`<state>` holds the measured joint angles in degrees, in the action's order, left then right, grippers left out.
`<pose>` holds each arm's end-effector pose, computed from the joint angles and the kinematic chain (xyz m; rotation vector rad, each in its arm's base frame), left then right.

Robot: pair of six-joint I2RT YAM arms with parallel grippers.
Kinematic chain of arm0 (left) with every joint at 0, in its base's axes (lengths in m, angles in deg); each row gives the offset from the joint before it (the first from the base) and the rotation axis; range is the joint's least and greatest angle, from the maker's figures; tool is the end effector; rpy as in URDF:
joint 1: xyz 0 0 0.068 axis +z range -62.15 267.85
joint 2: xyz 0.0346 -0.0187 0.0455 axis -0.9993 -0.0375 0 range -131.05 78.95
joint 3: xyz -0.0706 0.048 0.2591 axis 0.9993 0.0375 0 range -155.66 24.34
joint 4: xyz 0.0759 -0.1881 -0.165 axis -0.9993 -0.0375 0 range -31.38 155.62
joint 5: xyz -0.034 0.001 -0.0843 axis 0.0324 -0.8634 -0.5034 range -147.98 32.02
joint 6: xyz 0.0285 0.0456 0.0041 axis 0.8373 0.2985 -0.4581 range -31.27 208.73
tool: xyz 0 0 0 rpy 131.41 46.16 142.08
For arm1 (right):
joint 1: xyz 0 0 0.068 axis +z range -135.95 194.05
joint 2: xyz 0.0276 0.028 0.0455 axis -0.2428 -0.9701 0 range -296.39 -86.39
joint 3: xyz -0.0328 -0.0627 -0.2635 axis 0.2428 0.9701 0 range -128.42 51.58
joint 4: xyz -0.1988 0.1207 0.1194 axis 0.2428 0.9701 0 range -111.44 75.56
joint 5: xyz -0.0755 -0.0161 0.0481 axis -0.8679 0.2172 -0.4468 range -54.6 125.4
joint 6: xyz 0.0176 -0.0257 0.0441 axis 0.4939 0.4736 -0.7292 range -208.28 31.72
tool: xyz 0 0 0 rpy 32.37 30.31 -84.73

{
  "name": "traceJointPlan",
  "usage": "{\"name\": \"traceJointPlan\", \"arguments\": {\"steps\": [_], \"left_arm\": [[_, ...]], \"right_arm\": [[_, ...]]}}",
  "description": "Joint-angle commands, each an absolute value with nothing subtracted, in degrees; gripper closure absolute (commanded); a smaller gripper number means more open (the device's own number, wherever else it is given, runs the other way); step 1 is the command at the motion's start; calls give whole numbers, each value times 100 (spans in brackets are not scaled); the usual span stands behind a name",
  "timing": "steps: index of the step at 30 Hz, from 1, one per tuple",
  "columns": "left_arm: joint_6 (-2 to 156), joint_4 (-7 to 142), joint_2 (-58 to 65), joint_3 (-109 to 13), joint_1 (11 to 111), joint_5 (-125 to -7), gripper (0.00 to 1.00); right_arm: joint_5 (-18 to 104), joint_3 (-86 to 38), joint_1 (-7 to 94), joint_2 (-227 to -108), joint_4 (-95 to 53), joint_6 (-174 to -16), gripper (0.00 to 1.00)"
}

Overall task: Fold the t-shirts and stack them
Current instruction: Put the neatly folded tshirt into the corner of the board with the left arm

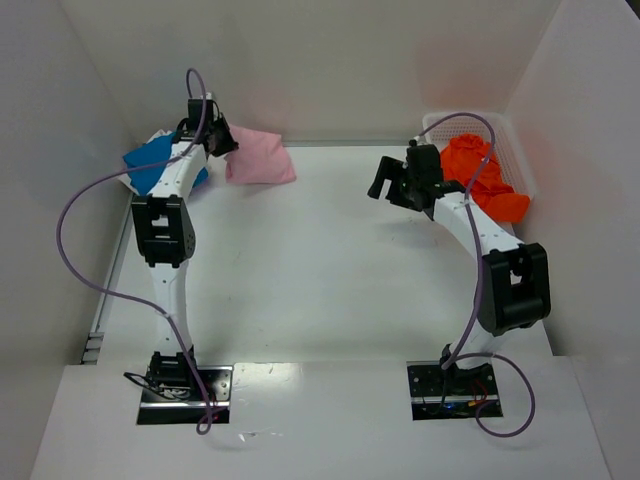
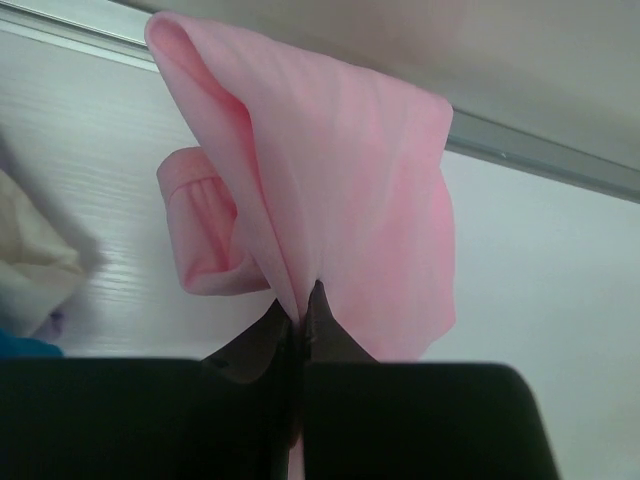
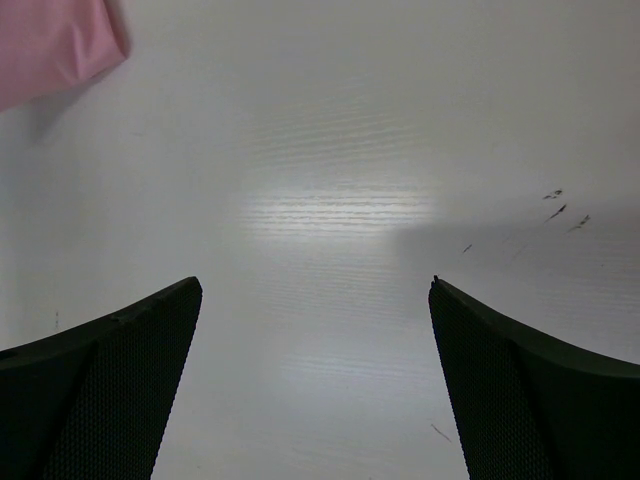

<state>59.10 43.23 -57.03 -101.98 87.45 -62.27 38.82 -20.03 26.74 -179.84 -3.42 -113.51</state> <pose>0.5542 -0.0065 0.2569 -0.5000 2.0943 -0.3868 0.3602 0.0832 0.2714 0.2193 2.2889 0.4142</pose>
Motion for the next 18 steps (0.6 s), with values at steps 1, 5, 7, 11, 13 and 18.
{"name": "traceJointPlan", "arguments": {"steps": [1, 5, 7, 11, 13, 18], "left_arm": [[6333, 4031, -5834, -10748, 8951, -6202, 100], [6438, 3742, -5947, -11065, 9241, -6334, 100], [6491, 3679, -6009, -11346, 9329, -6334, 100], [6491, 3530, -6009, -11531, 9471, -6334, 100], [6491, 3469, -5948, -11610, 9602, -6334, 100], [6553, 3363, -5886, -11900, 9673, -6334, 100]], "right_arm": [[3716, -1882, 2636, -17587, -544, -11368, 0], [3716, -1882, 2636, -17587, -544, -11368, 0], [3716, -1882, 2636, -17587, -597, -11429, 0], [3778, -1829, 2636, -17587, -650, -11429, 0], [3778, -1829, 2636, -17587, -702, -11482, 0], [3830, -1697, 2636, -17534, -755, -11535, 0]]}}
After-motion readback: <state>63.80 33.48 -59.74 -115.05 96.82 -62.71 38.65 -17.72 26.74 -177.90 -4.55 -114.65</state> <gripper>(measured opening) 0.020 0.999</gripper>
